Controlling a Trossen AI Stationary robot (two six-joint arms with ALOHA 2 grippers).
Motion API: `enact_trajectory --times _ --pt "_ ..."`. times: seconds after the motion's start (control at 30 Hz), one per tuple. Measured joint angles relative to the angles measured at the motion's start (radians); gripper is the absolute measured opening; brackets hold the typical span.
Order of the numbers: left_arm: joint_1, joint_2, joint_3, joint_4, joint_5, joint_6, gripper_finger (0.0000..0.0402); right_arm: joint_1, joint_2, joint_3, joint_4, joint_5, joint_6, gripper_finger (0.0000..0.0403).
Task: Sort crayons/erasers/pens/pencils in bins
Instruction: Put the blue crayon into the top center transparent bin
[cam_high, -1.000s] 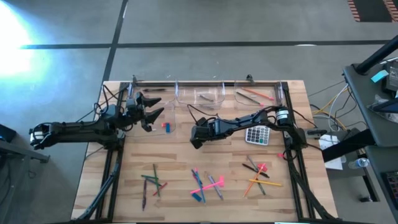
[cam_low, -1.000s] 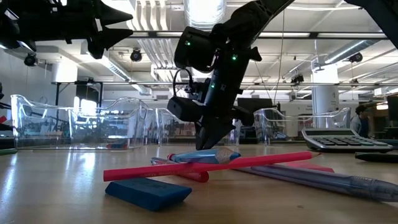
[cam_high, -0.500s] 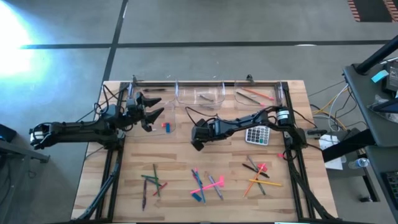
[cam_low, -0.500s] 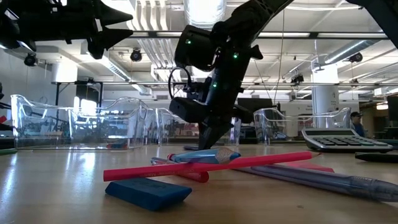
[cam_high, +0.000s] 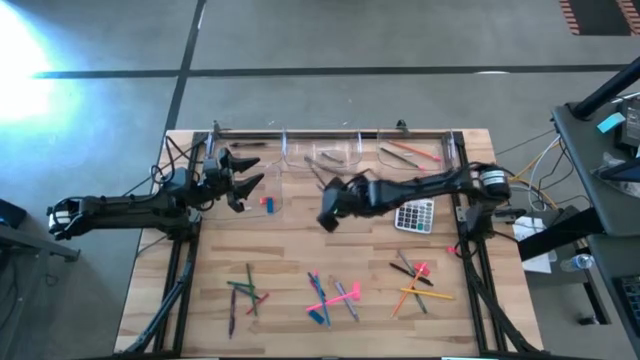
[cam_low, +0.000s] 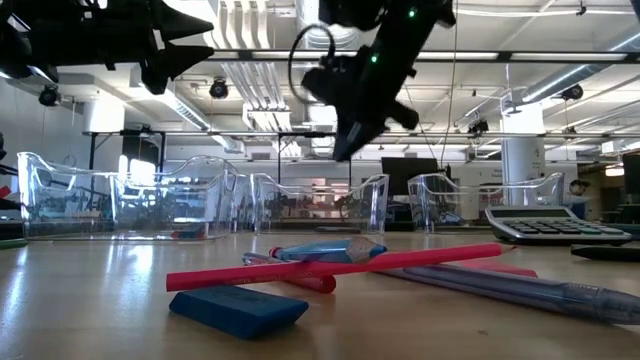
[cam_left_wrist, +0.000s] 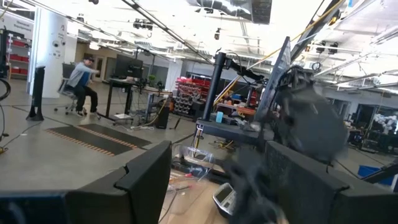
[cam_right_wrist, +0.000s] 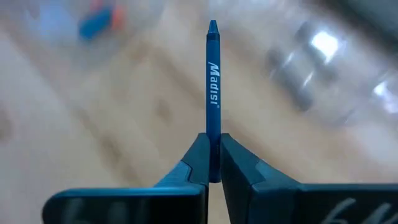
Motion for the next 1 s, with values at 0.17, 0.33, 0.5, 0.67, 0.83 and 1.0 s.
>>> enact_trajectory --times 0.17,0.33,0.5,0.67,0.83,1.0 --pt "0.000 0.002 0.000 0.001 0.000 0.000 0.0244 -0.105 -0.063 -0.065 0.186 -0.009 -0.102 0.0013" --pt "0.000 0.002 0.000 0.000 0.000 0.000 0.0244 -0.227 -0.037 -0.080 0.204 -0.126 -0.158 0.0013" --pt "0.000 0.002 0.000 0.000 0.000 0.000 0.0244 -0.293 0.019 -0.077 0.224 -0.132 -0.183 0.0013" --pt "0.000 0.002 0.000 0.000 0.000 0.000 0.0244 -0.331 0.043 -0.074 0.252 -0.122 -0.179 0.0013" --pt "0.000 0.002 0.000 0.000 -0.001 0.001 0.0244 -0.340 0.043 -0.074 0.254 -0.096 -0.177 0.0038" --pt "0.000 0.002 0.000 -0.001 -0.001 0.001 0.0244 -0.340 0.029 -0.071 0.241 -0.093 -0.195 0.0107"
